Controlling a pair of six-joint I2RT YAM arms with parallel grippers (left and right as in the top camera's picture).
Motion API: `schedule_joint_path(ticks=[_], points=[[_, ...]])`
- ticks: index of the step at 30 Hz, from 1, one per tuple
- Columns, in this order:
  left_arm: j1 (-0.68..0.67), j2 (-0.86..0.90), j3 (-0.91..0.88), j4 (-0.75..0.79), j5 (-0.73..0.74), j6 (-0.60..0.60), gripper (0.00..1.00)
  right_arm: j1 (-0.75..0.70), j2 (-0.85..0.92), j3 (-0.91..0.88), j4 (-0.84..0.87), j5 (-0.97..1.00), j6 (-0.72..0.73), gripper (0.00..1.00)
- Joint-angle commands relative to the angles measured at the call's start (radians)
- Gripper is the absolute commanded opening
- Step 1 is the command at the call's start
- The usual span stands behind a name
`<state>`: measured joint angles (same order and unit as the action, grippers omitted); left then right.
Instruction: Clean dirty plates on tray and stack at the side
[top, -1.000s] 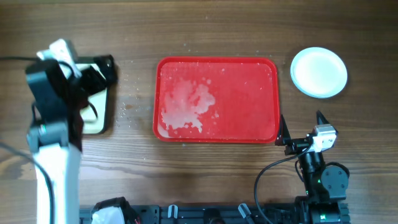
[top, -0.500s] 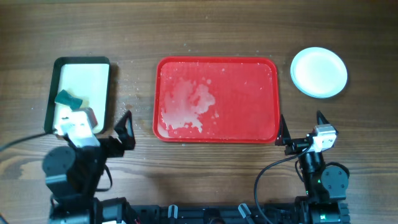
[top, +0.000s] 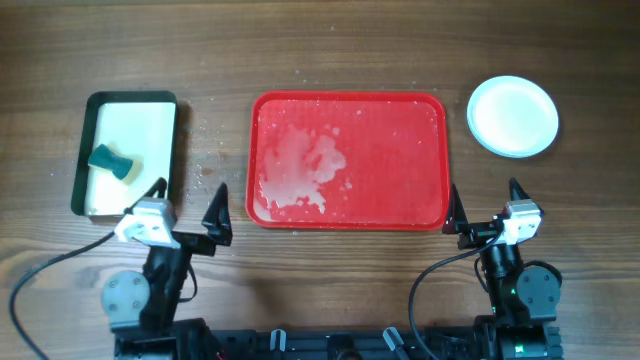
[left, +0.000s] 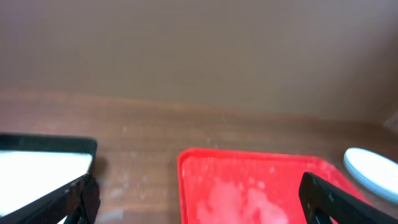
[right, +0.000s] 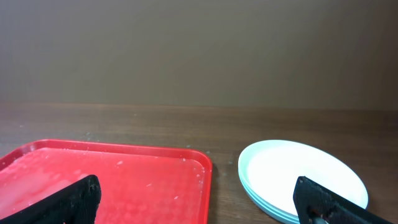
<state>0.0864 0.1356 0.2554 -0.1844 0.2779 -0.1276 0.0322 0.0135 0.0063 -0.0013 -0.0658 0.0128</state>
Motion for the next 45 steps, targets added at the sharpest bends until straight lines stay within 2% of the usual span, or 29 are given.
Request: schedule_joint_path(ticks=[1,8,12,16,19,21,22,25,29,39,45], points=[[-0.016,-0.082,-0.095,0.053,-0.051,0.018,1.00,0.006,-0.009,-0.001,0.002,0.015,-0.013,1.00],[-0.039,-0.131,-0.211,0.241,-0.127,0.007,1.00,0.006,-0.009,-0.001,0.002,0.015,-0.013,1.00],[-0.039,-0.132,-0.249,0.298,-0.142,0.006,1.00,0.006,-0.009,-0.001,0.002,0.015,-0.013,1.00],[-0.039,-0.132,-0.249,0.293,-0.215,-0.080,1.00,0.006,-0.009,-0.001,0.002,0.015,-0.013,0.99],[-0.039,-0.132,-0.249,0.215,-0.259,-0.127,1.00,0.006,-0.009,-0.001,0.002,0.015,-0.013,1.00],[-0.047,-0.132,-0.249,0.104,-0.294,-0.143,1.00,0.006,-0.009,-0.001,0.002,0.015,-0.013,1.00],[-0.053,-0.132,-0.249,0.111,-0.291,-0.141,1.00,0.006,-0.009,-0.001,0.002,0.015,-0.013,1.00],[-0.065,-0.132,-0.249,0.108,-0.273,-0.066,1.00,0.006,-0.009,-0.001,0.002,0.015,-0.013,1.00],[-0.093,-0.132,-0.249,0.106,-0.261,0.112,1.00,0.006,-0.009,-0.001,0.002,0.015,-0.013,1.00],[-0.096,-0.132,-0.249,0.105,-0.262,0.199,1.00,0.006,-0.009,-0.001,0.002,0.015,-0.013,1.00],[-0.128,-0.132,-0.249,0.105,-0.265,0.195,1.00,0.006,-0.009,-0.001,0.002,0.015,-0.012,1.00]])
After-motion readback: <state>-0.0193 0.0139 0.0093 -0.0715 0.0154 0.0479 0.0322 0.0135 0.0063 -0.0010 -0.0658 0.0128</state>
